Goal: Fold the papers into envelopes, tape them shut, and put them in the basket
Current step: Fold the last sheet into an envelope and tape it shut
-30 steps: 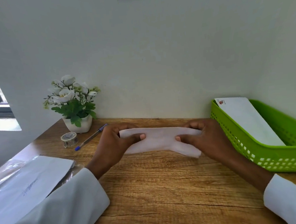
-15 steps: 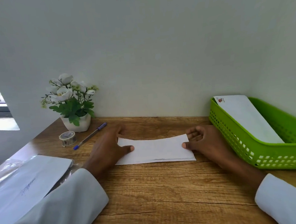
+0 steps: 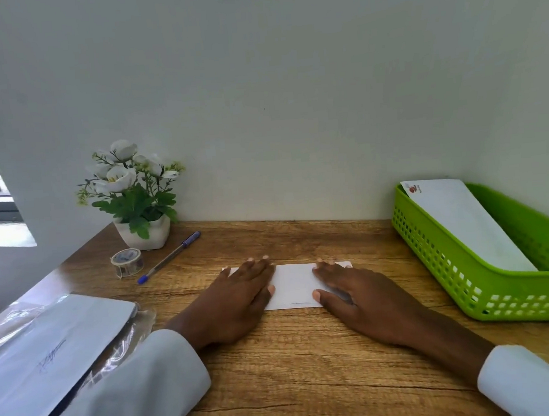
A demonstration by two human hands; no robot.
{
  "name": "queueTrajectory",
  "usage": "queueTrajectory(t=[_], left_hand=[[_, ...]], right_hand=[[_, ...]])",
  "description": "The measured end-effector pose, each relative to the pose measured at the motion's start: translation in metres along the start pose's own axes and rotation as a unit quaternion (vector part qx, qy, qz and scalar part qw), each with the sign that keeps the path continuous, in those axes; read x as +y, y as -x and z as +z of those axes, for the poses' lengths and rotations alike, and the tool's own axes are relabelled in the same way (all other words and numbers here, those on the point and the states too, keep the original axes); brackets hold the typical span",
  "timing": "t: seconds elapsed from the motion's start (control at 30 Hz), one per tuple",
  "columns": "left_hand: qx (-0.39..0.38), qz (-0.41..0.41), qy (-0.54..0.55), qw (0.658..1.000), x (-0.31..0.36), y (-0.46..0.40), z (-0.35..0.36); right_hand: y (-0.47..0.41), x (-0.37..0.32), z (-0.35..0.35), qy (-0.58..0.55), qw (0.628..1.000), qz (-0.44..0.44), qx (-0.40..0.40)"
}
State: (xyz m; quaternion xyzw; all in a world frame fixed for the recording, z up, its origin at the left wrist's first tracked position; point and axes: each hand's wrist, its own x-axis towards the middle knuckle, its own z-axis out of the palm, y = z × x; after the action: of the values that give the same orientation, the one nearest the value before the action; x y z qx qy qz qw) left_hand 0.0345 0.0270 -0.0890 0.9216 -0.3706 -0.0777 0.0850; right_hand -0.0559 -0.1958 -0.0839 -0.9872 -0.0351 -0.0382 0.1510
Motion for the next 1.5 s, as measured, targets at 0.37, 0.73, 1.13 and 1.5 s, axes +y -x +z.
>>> queueTrajectory(t=[0.37, 0.73, 1.13, 1.5], left_hand=[[-0.025, -0.040, 0.027, 0.999, 0.014, 0.010, -0.034], [0.177, -0.064, 0.070, 0.980, -0.052, 0.119, -0.067], [0.181, -0.261, 0.024, 0.948, -0.106, 0.197, -0.035], [0.237, -0.303, 0.111, 0.916, -0.119, 0.198, -0.033]], right_hand=[[-0.008, -0.027, -0.017, 0.020, 0.998, -0.010, 0.061], [-0.053, -0.169, 0.003, -0.228, 0.958, -0.162, 0.066], [-0.067, -0.248, 0.050, -0.149, 0.973, -0.175, -0.004], [-0.070, -0.250, 0.057, -0.203, 0.966, -0.155, 0.035]])
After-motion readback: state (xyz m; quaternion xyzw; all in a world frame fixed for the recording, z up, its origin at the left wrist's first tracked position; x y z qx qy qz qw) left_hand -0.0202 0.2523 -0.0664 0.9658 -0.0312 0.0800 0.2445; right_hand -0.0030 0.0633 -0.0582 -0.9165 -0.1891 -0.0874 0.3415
